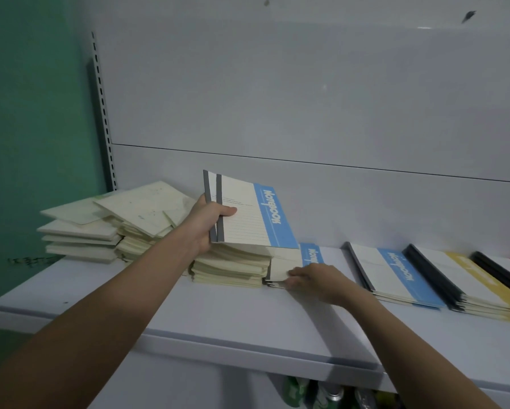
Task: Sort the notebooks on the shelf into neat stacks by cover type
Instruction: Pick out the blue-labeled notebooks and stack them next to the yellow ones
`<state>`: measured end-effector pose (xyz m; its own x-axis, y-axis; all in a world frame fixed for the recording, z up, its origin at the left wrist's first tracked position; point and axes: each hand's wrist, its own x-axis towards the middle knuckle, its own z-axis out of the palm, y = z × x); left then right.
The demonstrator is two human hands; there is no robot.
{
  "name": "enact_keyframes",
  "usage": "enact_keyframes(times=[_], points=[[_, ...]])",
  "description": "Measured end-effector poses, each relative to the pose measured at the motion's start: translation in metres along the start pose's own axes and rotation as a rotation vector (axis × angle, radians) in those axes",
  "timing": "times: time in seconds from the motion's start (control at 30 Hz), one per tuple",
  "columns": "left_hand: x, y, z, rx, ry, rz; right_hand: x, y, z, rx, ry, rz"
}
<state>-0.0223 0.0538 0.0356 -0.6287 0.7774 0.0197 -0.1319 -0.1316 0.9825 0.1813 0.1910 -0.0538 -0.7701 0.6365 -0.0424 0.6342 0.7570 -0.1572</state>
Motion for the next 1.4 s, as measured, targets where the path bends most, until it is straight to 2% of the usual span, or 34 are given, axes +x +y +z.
enact_keyframes(times=[0.03, 0.1, 0.2, 0.3, 0.33, 0.4, 0.57, 0.7, 0.83, 0.9, 1.0, 1.07, 1.13, 1.2, 1.3, 1.4], points=[[0.0, 0.0, -0.003, -0.001, 0.002, -0.002, 0.0, 0.002, -0.005, -0.037, 0.022, -0.029], [0.0, 0.0, -0.006, -0.002, 0.003, -0.009, 0.002, 0.008, -0.014, -0.031, 0.185, -0.019], [-0.001, -0.003, -0.002, 0.016, -0.01, -0.023, 0.004, 0.02, -0.025, 0.327, 0.572, 0.113], [-0.003, -0.009, 0.009, 0.038, -0.047, -0.04, -0.006, 0.017, -0.038, 0.71, 0.907, 0.113], [-0.004, -0.01, 0.014, 0.04, -0.06, -0.044, -0.013, 0.012, -0.043, 0.761, 0.974, 0.093], [-0.005, -0.013, 0.026, 0.039, -0.079, -0.041, -0.023, 0.001, -0.049, 0.701, 1.046, 0.02], [-0.013, -0.019, 0.068, 0.034, -0.108, -0.031, -0.039, -0.01, -0.035, 0.076, 1.022, -0.279], [-0.014, -0.03, 0.094, 0.009, -0.103, -0.021, -0.048, -0.006, -0.023, 0.11, 0.823, -0.399], [-0.013, -0.047, 0.108, -0.029, -0.112, -0.026, -0.06, 0.011, -0.024, 0.186, 0.754, -0.408], [-0.013, -0.056, 0.118, -0.04, -0.103, -0.022, -0.066, 0.023, -0.021, 0.293, 0.802, -0.302], [-0.011, -0.072, 0.135, -0.081, -0.075, -0.034, -0.071, 0.052, -0.014, 0.64, 0.9, 0.069], [-0.014, -0.087, 0.147, -0.111, -0.067, -0.059, -0.076, 0.073, -0.009, 0.944, 0.79, 0.253], [-0.019, -0.107, 0.165, -0.083, -0.085, -0.105, -0.082, 0.089, 0.001, 1.169, 0.632, 0.324], [-0.022, -0.124, 0.187, -0.024, -0.106, -0.161, -0.086, 0.104, 0.009, 1.112, 0.591, 0.384], [-0.013, -0.138, 0.22, -0.018, -0.134, -0.198, -0.086, 0.132, 0.009, 0.912, 0.634, 0.452], [0.003, -0.15, 0.247, 0.194, -0.171, -0.068, -0.076, 0.162, -0.001, 0.706, 0.661, 0.452]])
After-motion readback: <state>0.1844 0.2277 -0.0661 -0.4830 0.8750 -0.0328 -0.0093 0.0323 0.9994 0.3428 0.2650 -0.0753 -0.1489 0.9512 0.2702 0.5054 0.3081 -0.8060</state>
